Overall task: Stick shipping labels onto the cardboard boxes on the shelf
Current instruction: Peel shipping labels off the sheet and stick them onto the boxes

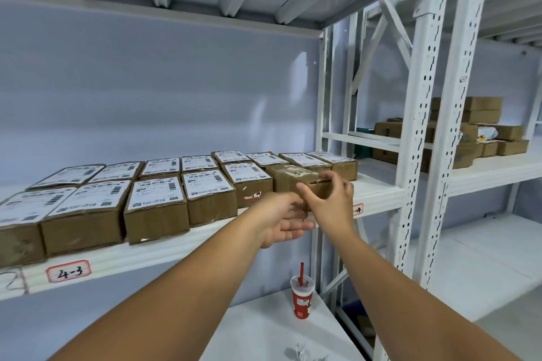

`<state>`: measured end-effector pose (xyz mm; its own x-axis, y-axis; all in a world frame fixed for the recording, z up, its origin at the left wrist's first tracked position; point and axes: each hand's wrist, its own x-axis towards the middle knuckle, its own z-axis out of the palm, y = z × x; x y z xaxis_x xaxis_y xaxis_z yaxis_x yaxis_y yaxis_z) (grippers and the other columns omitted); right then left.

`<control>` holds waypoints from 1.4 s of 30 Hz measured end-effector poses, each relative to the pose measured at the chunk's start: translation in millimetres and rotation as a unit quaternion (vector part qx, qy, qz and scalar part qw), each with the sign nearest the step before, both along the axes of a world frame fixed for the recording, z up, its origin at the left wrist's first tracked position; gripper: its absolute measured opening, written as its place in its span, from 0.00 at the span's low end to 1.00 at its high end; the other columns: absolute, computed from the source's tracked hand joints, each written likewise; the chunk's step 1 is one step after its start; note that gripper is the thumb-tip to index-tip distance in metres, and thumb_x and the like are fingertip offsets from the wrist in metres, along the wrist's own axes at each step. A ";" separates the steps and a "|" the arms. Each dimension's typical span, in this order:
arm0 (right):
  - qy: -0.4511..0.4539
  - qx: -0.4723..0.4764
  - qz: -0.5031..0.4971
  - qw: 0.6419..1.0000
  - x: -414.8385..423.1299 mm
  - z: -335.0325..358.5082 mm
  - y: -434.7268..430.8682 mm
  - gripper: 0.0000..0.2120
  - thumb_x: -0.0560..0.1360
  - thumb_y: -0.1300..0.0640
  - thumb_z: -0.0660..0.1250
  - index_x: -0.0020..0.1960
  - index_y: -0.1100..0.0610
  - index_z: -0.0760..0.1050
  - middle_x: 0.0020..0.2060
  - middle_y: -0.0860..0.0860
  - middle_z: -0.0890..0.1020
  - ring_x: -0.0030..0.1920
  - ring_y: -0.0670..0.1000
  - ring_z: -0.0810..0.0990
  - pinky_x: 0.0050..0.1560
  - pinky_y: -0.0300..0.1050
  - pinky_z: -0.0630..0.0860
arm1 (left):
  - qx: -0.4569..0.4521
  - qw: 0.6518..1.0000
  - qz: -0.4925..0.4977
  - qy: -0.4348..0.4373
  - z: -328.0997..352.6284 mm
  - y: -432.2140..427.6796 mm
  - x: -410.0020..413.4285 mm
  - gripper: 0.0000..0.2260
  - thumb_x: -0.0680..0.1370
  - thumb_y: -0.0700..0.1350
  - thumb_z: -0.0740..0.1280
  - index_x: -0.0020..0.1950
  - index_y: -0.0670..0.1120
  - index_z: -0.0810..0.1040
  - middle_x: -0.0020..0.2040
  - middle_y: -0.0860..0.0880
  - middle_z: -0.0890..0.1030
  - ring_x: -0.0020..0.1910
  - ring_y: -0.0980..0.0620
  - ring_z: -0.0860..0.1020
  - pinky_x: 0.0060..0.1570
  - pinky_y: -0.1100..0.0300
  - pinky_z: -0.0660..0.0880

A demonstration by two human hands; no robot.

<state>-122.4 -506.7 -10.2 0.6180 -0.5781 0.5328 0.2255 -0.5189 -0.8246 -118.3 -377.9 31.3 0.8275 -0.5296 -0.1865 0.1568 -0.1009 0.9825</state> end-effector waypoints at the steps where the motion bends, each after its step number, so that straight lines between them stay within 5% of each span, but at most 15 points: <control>1: 0.014 -0.010 0.005 1.000 2.9 -0.1 0.1 0.21 0.68 0.46 0.74 0.57 0.47 0.69 0.61 0.50 0.66 0.55 0.46 0.69 0.55 0.37 0.65 | 0.018 1.000 -0.020 -0.014 0.8 1.6 0.1 0.06 0.79 0.43 0.59 0.49 0.44 0.74 0.49 0.45 0.80 0.37 0.50 0.81 0.39 0.59 0.75; 4: 0.049 -0.037 0.009 0.998 12.8 3.9 2.4 0.24 0.68 0.45 0.74 0.60 0.48 0.70 0.62 0.51 0.66 0.56 0.49 0.72 0.57 0.40 0.68 | 0.110 0.983 -0.011 -0.147 1.7 3.0 1.8 0.05 0.78 0.44 0.59 0.46 0.49 0.75 0.46 0.47 0.81 0.38 0.48 0.81 0.39 0.61 0.73; 6: 0.060 -0.042 0.003 0.997 19.3 7.3 4.0 0.25 0.68 0.45 0.74 0.61 0.49 0.70 0.63 0.52 0.66 0.59 0.52 0.73 0.59 0.41 0.68 | 0.183 0.942 0.043 -0.278 1.0 4.3 6.5 0.07 0.77 0.44 0.59 0.45 0.48 0.77 0.44 0.47 0.83 0.42 0.45 0.81 0.41 0.60 0.73; 7: 0.066 -0.043 0.002 0.997 22.7 8.2 4.6 0.26 0.68 0.44 0.74 0.62 0.49 0.70 0.63 0.53 0.67 0.60 0.53 0.73 0.60 0.42 0.68 | 0.233 0.901 0.083 -0.356 0.5 6.2 10.9 0.08 0.76 0.45 0.59 0.47 0.49 0.78 0.46 0.47 0.83 0.46 0.45 0.81 0.44 0.58 0.74; 11: 0.100 -0.068 0.002 0.993 32.7 5.9 8.2 0.28 0.68 0.41 0.72 0.65 0.47 0.69 0.64 0.53 0.68 0.62 0.55 0.73 0.64 0.50 0.70 | 0.420 0.647 0.143 -0.620 4.6 19.7 25.2 0.14 0.78 0.45 0.57 0.61 0.48 0.74 0.61 0.48 0.74 0.62 0.47 0.69 0.56 0.53 0.69; 13: 0.096 -0.067 0.009 0.993 36.1 3.1 10.2 0.27 0.69 0.43 0.72 0.65 0.47 0.69 0.65 0.54 0.68 0.63 0.55 0.73 0.65 0.51 0.70 | 0.460 0.596 0.137 -0.644 7.5 25.5 35.0 0.17 0.77 0.44 0.58 0.66 0.46 0.71 0.66 0.47 0.70 0.66 0.46 0.66 0.62 0.53 0.64; 16: 0.085 -0.058 0.007 0.995 38.1 1.8 10.7 0.25 0.70 0.46 0.71 0.65 0.47 0.69 0.65 0.54 0.68 0.63 0.54 0.72 0.65 0.48 0.70 | 0.506 0.604 0.127 -0.602 13.5 32.7 50.9 0.18 0.78 0.47 0.58 0.67 0.46 0.70 0.69 0.46 0.69 0.67 0.45 0.67 0.64 0.52 0.63; 22: 0.100 -0.110 -0.024 0.989 45.6 1.0 10.7 0.23 0.72 0.44 0.68 0.64 0.47 0.68 0.64 0.54 0.70 0.59 0.55 0.75 0.58 0.50 0.74 | 0.510 0.640 0.100 -0.566 4.4 43.1 63.6 0.13 0.79 0.48 0.58 0.63 0.49 0.71 0.61 0.48 0.74 0.60 0.45 0.73 0.46 0.54 0.69; 28: 0.084 -0.179 -0.102 0.975 49.5 -13.1 15.0 0.25 0.72 0.42 0.67 0.67 0.46 0.68 0.67 0.55 0.61 0.68 0.57 0.63 0.62 0.49 0.70 | 0.500 0.608 0.108 -0.607 -10.9 46.6 68.1 0.23 0.80 0.45 0.57 0.75 0.50 0.57 0.74 0.49 0.63 0.70 0.47 0.65 0.62 0.54 0.68; 36: 0.107 -0.188 -0.089 0.972 48.0 -13.5 18.8 0.39 0.72 0.43 0.69 0.75 0.42 0.50 0.69 0.55 0.56 0.69 0.57 0.60 0.63 0.52 0.69 | 0.512 0.596 0.097 -0.611 -6.8 46.1 68.5 0.23 0.79 0.44 0.57 0.74 0.47 0.58 0.71 0.46 0.66 0.69 0.46 0.65 0.59 0.53 0.69; 39: 0.031 -0.175 -0.111 0.978 45.5 -7.2 32.3 0.33 0.72 0.47 0.69 0.74 0.48 0.59 0.68 0.58 0.60 0.68 0.58 0.59 0.63 0.54 0.69 | 0.500 0.572 0.117 -0.639 1.4 51.5 61.4 0.25 0.80 0.47 0.56 0.76 0.45 0.55 0.72 0.46 0.64 0.71 0.47 0.62 0.64 0.53 0.66; 42: -0.087 -0.213 -0.113 0.966 45.0 10.2 55.5 0.23 0.72 0.56 0.69 0.66 0.56 0.72 0.59 0.60 0.70 0.61 0.59 0.67 0.60 0.54 0.70 | 0.476 0.533 0.159 -0.682 14.5 65.4 52.3 0.20 0.79 0.47 0.55 0.71 0.45 0.63 0.70 0.47 0.67 0.70 0.48 0.64 0.63 0.53 0.65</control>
